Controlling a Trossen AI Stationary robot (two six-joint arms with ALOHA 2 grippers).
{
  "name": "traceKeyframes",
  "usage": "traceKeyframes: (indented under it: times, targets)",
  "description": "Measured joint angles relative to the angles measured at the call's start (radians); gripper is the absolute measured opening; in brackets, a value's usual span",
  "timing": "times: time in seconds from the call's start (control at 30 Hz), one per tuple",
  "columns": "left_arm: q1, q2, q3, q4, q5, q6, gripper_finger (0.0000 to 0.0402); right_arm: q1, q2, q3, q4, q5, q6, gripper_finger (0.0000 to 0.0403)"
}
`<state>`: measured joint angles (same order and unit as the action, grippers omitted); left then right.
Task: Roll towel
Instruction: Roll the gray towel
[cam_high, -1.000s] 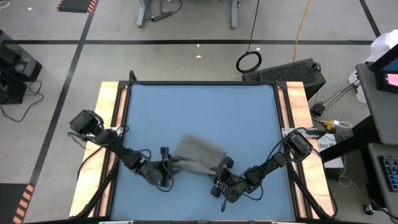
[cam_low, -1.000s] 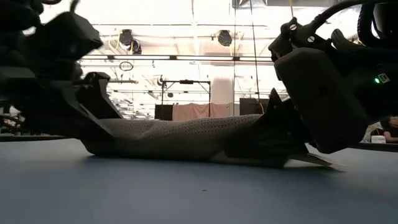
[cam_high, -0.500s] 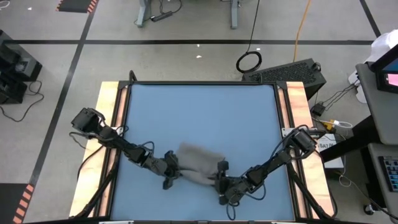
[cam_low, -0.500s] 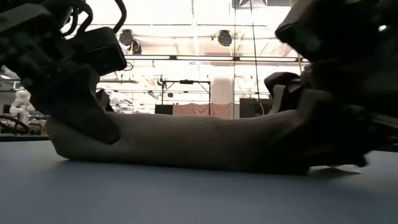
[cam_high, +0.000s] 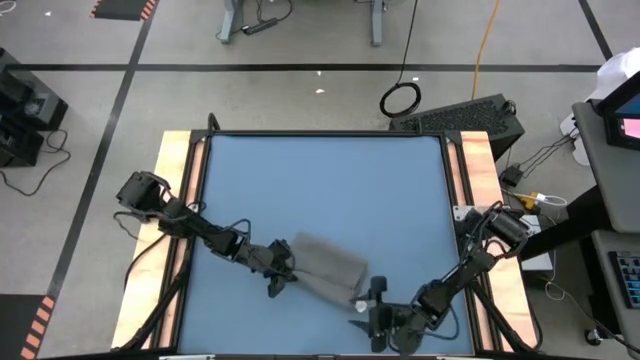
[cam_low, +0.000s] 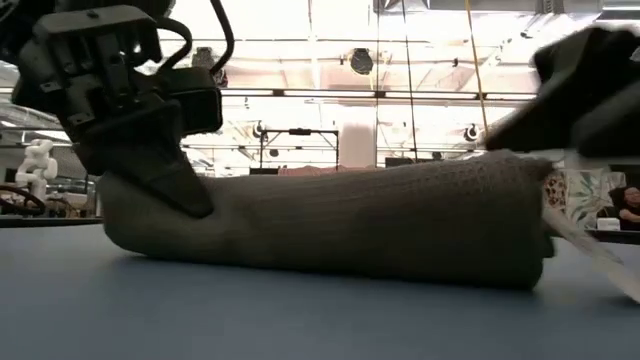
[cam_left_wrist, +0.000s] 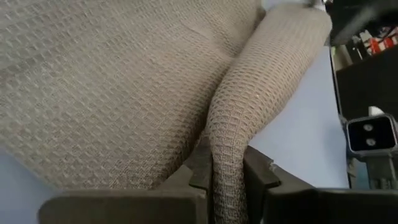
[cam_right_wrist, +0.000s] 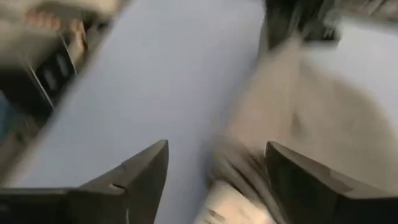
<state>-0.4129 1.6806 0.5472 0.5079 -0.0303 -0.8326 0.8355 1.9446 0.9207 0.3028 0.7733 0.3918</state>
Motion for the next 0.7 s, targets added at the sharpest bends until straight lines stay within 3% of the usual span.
traceKeyframes:
  times: [0.13, 0.23, 0.37, 0.7]
  targets:
    - [0.023, 0.000, 0.000, 0.004, 0.000, 0.007, 0.0041, 0.048, 0.029, 0.002, 0.149, 0.180, -0.100, 0.0270]
    - [0.028, 0.000, 0.000, 0.006, 0.003, 0.021, 0.0041, 0.054, 0.048, 0.002, 0.270, 0.235, -0.164, 0.0269]
    - [0.028, 0.000, 0.000, 0.008, 0.003, 0.033, 0.0041, 0.021, 0.058, 0.003, 0.276, 0.281, -0.084, 0.0253]
    - [0.028, 0.001, 0.000, 0.008, 0.002, 0.027, 0.0040, -0.073, 0.131, 0.004, 0.188, 0.192, 0.059, 0.0229]
